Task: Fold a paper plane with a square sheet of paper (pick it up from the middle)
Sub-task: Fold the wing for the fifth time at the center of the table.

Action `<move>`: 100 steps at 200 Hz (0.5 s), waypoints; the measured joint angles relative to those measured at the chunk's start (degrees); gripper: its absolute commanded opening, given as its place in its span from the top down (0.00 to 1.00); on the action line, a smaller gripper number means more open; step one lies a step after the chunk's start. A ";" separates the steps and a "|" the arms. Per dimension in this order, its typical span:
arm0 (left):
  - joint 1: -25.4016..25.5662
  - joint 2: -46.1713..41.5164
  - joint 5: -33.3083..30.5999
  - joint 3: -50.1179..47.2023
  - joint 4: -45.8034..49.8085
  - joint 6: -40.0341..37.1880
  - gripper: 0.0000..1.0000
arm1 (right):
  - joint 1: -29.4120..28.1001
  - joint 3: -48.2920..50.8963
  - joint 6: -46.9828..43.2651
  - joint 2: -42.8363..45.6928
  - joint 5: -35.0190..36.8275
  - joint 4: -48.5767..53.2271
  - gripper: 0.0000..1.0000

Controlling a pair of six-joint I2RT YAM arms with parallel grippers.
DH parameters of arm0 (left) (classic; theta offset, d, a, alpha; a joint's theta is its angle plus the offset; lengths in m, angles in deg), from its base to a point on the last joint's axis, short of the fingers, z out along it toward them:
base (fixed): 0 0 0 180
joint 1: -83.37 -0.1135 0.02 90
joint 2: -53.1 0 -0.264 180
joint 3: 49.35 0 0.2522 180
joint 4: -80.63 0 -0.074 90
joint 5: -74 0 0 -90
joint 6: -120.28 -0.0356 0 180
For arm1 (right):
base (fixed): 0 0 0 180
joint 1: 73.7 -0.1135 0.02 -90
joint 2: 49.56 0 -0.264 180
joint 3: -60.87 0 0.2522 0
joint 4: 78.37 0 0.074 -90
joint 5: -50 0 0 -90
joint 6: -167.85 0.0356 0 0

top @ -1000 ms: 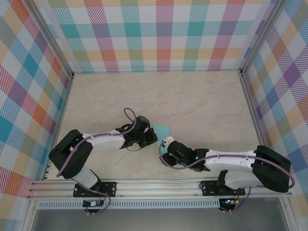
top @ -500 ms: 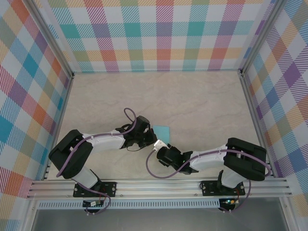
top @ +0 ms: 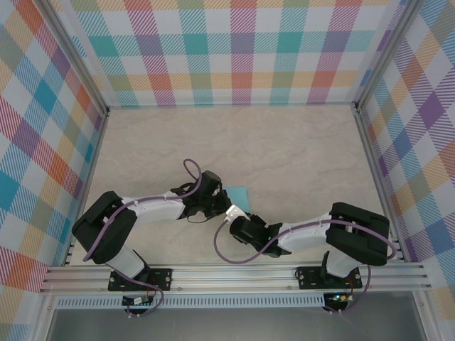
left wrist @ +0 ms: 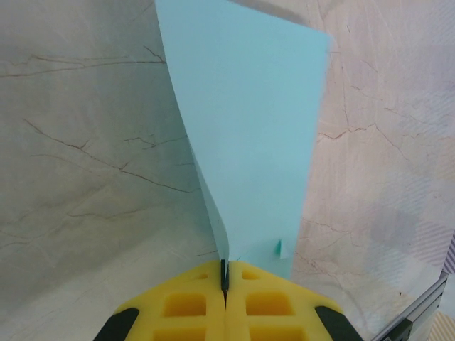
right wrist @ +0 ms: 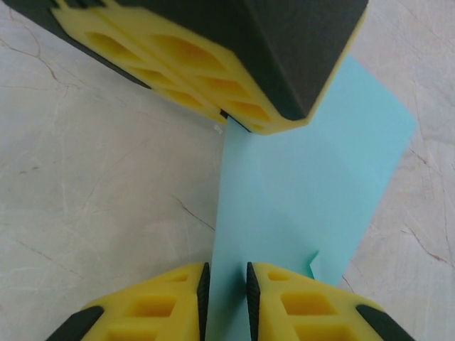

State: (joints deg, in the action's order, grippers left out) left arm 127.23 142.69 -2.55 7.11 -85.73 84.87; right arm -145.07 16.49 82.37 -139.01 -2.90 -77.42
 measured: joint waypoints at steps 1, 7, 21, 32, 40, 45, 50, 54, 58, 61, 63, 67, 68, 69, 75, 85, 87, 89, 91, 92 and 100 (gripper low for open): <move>0.00 -0.02 0.00 0.00 0.00 0.00 0.96 | 0.00 -0.02 0.11 -0.02 0.02 0.00 0.81; 0.00 0.00 -0.02 0.00 0.02 0.00 0.96 | 0.00 -0.17 0.26 -0.15 0.15 0.09 0.81; 0.00 -0.02 -0.15 0.00 0.15 0.00 0.96 | 0.00 -0.55 0.83 -0.66 0.46 0.26 0.84; 0.00 -0.02 -0.42 0.00 0.20 0.00 0.95 | 0.00 -0.70 1.07 -0.90 0.66 0.31 0.86; 0.00 -0.02 -0.50 0.00 0.22 -0.02 0.95 | 0.00 -0.70 1.25 -0.90 0.74 0.39 0.88; 0.00 -0.04 -0.57 0.00 0.24 -0.02 0.94 | 0.00 -0.70 1.49 -0.90 0.90 0.39 0.89; 0.00 -0.07 -0.61 0.00 0.35 0.00 0.93 | 0.00 -0.74 1.77 -0.94 1.01 0.39 0.90; 0.00 -0.07 -0.68 0.00 0.42 0.00 0.92 | 0.00 -0.79 1.95 -1.01 1.11 0.39 0.91; 0.00 -0.07 -0.70 0.02 0.48 0.00 0.92 | 0.00 -0.83 2.14 -1.07 1.14 0.39 0.91; 0.00 -0.07 -0.83 0.02 0.63 0.04 0.91 | 0.00 -0.87 2.23 -1.16 1.25 0.42 0.92; 0.00 -0.07 -0.90 0.07 0.66 0.07 0.91 | 0.00 -0.90 2.36 -1.20 1.29 0.42 0.92; 0.00 -0.07 -0.94 0.13 0.96 0.04 0.90 | 0.00 -0.92 2.51 -1.31 1.36 0.37 0.93; 0.00 -0.07 -0.98 0.15 1.01 0.04 0.89 | 0.00 -0.92 2.56 -1.33 1.36 0.37 0.93; 0.00 -0.07 -1.09 0.20 1.11 0.02 0.88 | 0.00 -0.94 2.62 -1.38 1.38 0.37 0.93; 0.00 -0.13 -1.14 0.26 1.49 -0.02 0.85 | 0.00 -1.01 2.95 -1.51 1.53 0.39 0.94; 0.00 -0.44 -1.64 0.26 2.21 -0.11 0.83 | 0.00 -1.03 3.65 -1.66 1.57 0.39 0.94; 0.00 -0.55 -1.73 0.26 2.43 -0.22 0.82 | 0.00 -1.03 3.82 -1.70 1.62 0.42 0.95; 0.00 -0.63 -1.84 0.26 2.64 -0.04 0.80 | 0.00 -1.03 4.02 -1.70 1.68 0.42 0.95; 0.00 -0.76 -2.03 0.26 2.84 -0.20 0.79 | 0.00 -1.03 4.07 -1.73 1.73 0.42 0.95; 0.00 -0.81 -2.05 0.26 2.89 -0.28 0.78 | 0.00 -1.03 4.09 -1.75 1.73 0.39 0.95; 0.00 -1.31 -2.51 0.26 3.50 -0.37 0.73 | 0.00 -1.03 4.70 -1.84 1.88 0.39 0.96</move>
State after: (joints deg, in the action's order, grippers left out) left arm 127.23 141.37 -5.06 7.38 -82.24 84.50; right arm -145.07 15.47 87.07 -140.85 -1.02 -77.03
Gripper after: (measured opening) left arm 0.213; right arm 0.065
